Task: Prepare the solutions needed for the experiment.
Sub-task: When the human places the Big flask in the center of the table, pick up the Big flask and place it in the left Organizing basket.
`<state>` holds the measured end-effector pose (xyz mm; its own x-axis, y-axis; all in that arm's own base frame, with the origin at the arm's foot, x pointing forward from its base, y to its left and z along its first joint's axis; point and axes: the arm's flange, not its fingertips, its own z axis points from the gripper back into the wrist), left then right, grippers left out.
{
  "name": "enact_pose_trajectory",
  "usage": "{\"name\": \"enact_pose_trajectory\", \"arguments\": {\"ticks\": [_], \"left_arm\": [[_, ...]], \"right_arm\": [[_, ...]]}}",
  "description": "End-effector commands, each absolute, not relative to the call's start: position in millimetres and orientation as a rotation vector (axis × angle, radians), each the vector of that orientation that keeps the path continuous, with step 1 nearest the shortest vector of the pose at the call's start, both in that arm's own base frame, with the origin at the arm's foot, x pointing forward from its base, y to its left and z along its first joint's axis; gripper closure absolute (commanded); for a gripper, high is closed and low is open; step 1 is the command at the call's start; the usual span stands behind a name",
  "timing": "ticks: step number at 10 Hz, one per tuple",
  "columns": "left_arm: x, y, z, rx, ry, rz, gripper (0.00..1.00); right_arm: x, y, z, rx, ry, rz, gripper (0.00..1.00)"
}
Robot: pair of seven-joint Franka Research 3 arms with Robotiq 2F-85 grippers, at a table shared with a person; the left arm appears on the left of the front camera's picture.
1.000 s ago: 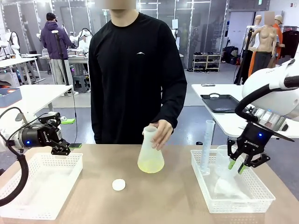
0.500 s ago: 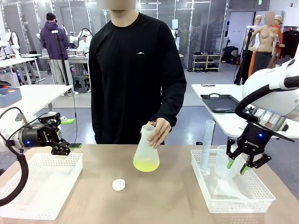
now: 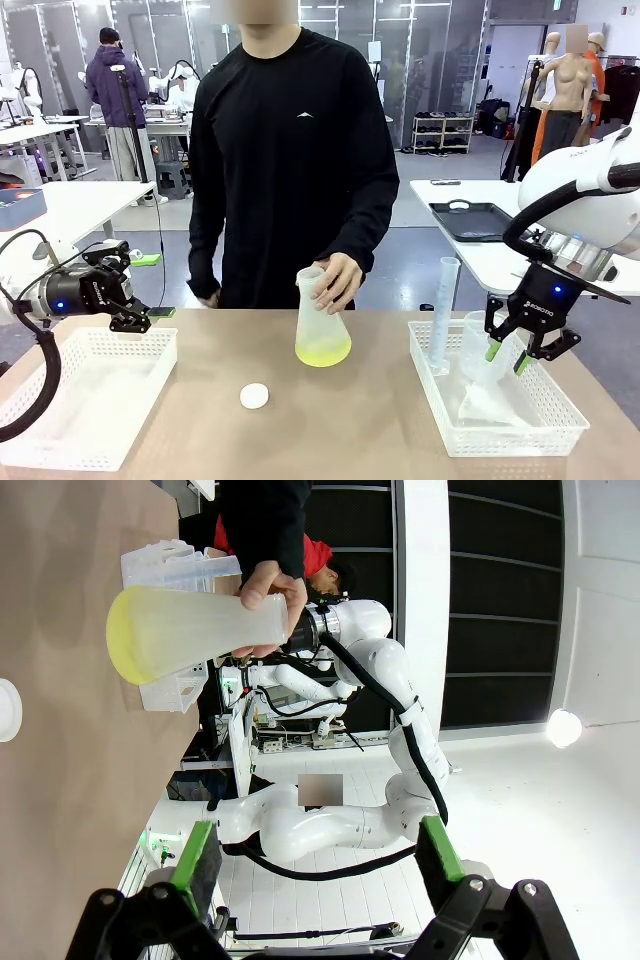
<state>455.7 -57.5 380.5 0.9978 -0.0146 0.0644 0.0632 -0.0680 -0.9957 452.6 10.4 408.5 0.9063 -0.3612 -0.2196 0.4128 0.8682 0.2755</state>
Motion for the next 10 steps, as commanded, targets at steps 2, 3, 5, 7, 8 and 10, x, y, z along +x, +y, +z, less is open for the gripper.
{"name": "enact_pose_trajectory", "arguments": {"ticks": [2, 3, 5, 7, 8, 10], "left_arm": [[455, -57, 382, -1.640, -0.035, -0.071, 0.00], [455, -57, 382, -1.640, -0.035, -0.071, 0.00], [455, -57, 382, -1.640, -0.035, -0.071, 0.00], [455, -57, 382, -1.640, -0.035, -0.071, 0.00], [455, -57, 382, -1.640, -0.035, -0.071, 0.00], [455, -57, 382, -1.640, -0.035, -0.071, 0.00]], "right_arm": [[452, 11, 410, 0.330, 0.165, -0.403, 0.55], [453, 10, 408, 0.324, 0.163, -0.407, 0.55], [428, 37, 430, 0.516, -0.084, -0.300, 0.55], [426, 49, 441, 0.680, -0.180, -0.226, 0.55], [428, 50, 444, 0.813, -0.193, -0.174, 0.55], [435, 51, 443, 1.045, -0.181, -0.134, 0.55]]}}
